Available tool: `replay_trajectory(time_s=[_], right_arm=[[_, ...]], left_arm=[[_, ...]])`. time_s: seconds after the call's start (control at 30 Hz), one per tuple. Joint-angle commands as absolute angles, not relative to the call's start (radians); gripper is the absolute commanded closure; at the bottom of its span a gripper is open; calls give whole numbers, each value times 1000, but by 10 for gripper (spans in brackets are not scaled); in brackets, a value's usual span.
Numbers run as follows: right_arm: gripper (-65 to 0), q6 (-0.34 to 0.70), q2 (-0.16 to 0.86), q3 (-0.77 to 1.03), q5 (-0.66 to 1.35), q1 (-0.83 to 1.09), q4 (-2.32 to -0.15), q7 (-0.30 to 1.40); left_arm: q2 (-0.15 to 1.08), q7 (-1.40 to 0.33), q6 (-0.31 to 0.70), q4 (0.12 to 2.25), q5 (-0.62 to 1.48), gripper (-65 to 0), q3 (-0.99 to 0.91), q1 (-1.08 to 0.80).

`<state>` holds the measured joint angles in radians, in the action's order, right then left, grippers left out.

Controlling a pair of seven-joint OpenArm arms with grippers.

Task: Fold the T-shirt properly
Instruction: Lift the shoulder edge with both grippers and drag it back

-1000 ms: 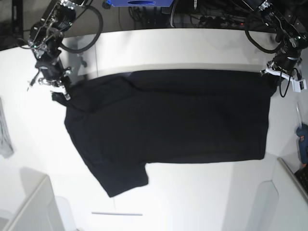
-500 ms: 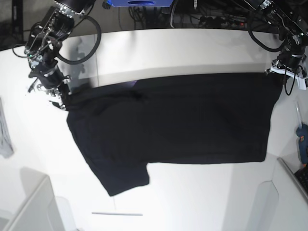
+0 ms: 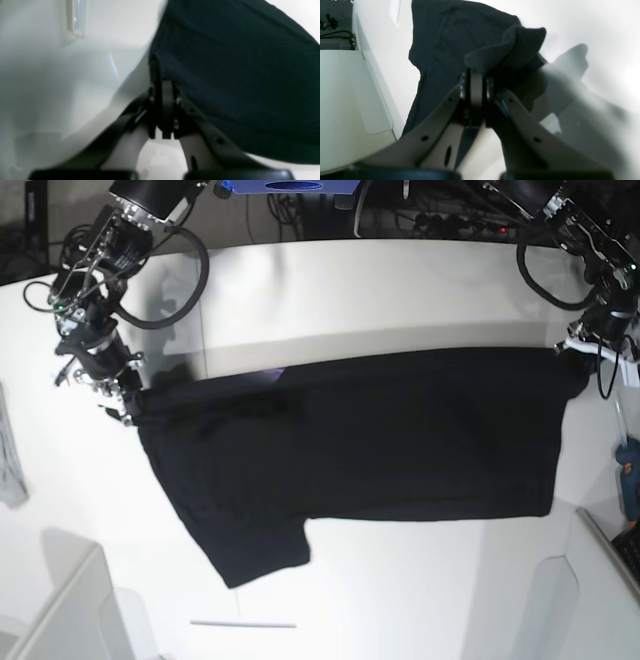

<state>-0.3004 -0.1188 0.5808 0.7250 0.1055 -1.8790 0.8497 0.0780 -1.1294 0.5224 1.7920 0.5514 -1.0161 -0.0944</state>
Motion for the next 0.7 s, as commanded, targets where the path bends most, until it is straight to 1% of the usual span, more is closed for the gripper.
replay_trajectory(time_s=[0.0,0.2,0.4,0.67], right_arm=[[0,-295,-111,582,734,87,-1900,828],[0,-291,-111,584,740,131,-1903,828],[0,-289,-90,584,740,205,-1939,828],[0,-288,-88,584,745,329,-1963,819]], left_arm=[[96,-1118,524,1825,567,0,-1027,-74],[94,-1135,524,1845,564,0,-1046,-70],[96,-1132,529,1845,567,0,-1047,-168],[96,-1129,532,1845,568,0,-1047,-303]])
